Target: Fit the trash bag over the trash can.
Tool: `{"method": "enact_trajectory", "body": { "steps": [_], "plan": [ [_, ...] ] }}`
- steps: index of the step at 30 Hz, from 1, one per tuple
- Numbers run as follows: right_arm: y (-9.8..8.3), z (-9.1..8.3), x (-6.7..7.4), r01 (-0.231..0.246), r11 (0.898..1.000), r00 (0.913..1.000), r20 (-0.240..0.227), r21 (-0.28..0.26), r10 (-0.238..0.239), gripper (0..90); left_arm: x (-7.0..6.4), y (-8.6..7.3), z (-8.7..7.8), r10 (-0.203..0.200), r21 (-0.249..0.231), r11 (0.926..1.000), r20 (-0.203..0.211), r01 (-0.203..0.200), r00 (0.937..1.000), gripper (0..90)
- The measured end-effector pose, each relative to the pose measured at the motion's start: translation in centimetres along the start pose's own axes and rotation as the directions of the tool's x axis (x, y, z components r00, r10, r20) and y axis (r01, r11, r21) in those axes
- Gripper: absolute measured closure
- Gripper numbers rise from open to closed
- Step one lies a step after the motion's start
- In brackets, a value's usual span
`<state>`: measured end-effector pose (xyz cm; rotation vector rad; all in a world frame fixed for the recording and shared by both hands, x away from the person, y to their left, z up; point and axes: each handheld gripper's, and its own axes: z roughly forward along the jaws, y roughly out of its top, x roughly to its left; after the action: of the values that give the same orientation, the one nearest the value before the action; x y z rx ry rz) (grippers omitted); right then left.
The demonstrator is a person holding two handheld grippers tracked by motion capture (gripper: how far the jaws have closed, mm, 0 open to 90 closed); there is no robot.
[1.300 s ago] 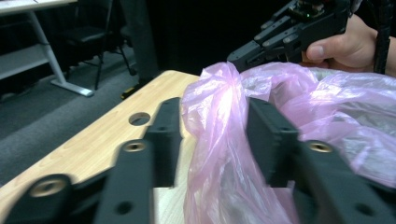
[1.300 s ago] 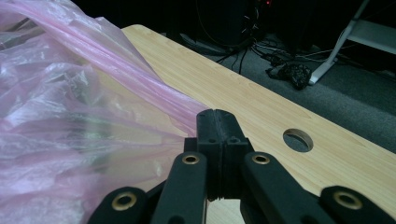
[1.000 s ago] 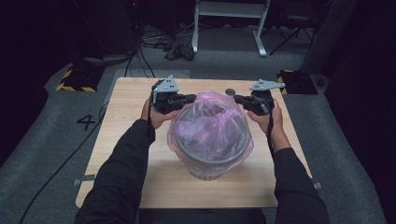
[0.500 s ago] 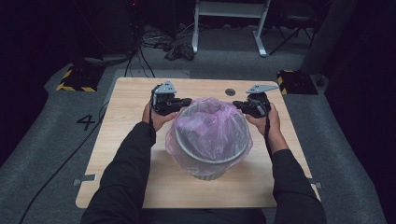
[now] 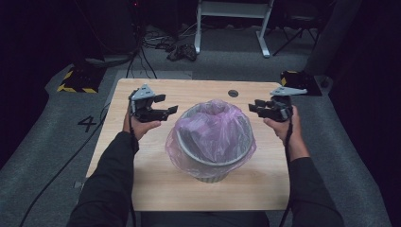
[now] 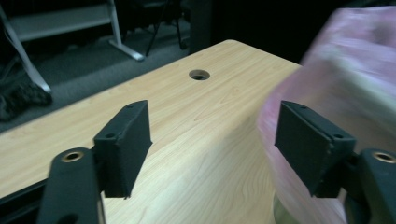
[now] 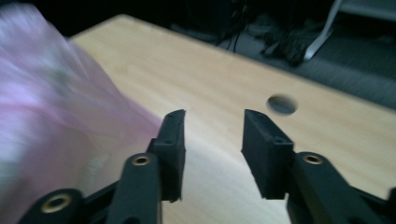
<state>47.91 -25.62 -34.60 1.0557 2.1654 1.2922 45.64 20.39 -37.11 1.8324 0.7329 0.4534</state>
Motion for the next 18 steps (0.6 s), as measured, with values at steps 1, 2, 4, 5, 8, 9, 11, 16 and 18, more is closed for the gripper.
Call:
{"method": "enact_trajectory", "body": {
  "steps": [1, 2, 4, 5, 8, 9, 11, 16, 18],
  "plan": [
    [0.5, -0.9, 0.0, -0.004, 1.0, 1.0, 0.0, -0.021, 0.004, 53.9, -0.3, -0.3, -0.6, 0.004, -0.004, 1.0, 0.003, -0.004, 1.0, 25.3],
    [0.8, -1.6, 0.0, -0.003, 0.999, 1.0, -0.005, -0.038, 0.003, 51.9, -0.6, -0.7, -1.3, 0.012, 0.001, 0.9999, 0.016, -0.012, 0.9998, 24.4],
    [1.9, -3.2, 0.9, 0.035, 0.996, 0.9981, -0.048, -0.081, -0.039, 49.8, -1.7, -2.1, -2.5, 0.047, 0.036, 0.9982, 0.014, -0.047, 0.9988, 21.4],
    [2.3, -3.6, 1.6, 0.059, 0.994, 0.9955, -0.068, -0.092, -0.066, 48.6, -2.4, -2.9, -3.1, 0.062, 0.049, 0.9968, 0.017, -0.063, 0.9979, 21.1],
    [3.3, -4.0, 4.0, 0.148, 0.984, 0.9764, -0.143, -0.099, -0.161, 46.1, -3.8, -4.9, -3.9, 0.069, 0.082, 0.9941, 0.028, -0.071, 0.9972, 19.7],
    [3.6, -3.9, 5.2, 0.185, 0.978, 0.9657, -0.168, -0.093, -0.198, 45.8, -4.3, -5.5, -4.1, 0.074, 0.09, 0.9931, 0.029, -0.076, 0.9968, 19.7],
    [3.7, -3.4, 6.8, 0.228, 0.971, 0.9502, -0.201, -0.07, -0.238, 43.6, -5.3, -6.9, -4.4, 0.076, 0.116, 0.9901, 0.04, -0.08, 0.9963, 19.0],
    [3.4, -1.6, 10.1, 0.343, 0.939, 0.9043, -0.271, 0.004, -0.33, 43.5, -7.6, -10.1, -3.9, 0.118, 0.222, 0.9661, 0.076, -0.132, 0.9901, 17.8],
    [3.2, -1.1, 10.7, 0.37, 0.928, 0.8937, -0.286, 0.034, -0.345, 43.9, -8.1, -10.9, -3.6, 0.122, 0.248, 0.9589, 0.083, -0.139, 0.9891, 17.9]
  ]
}}
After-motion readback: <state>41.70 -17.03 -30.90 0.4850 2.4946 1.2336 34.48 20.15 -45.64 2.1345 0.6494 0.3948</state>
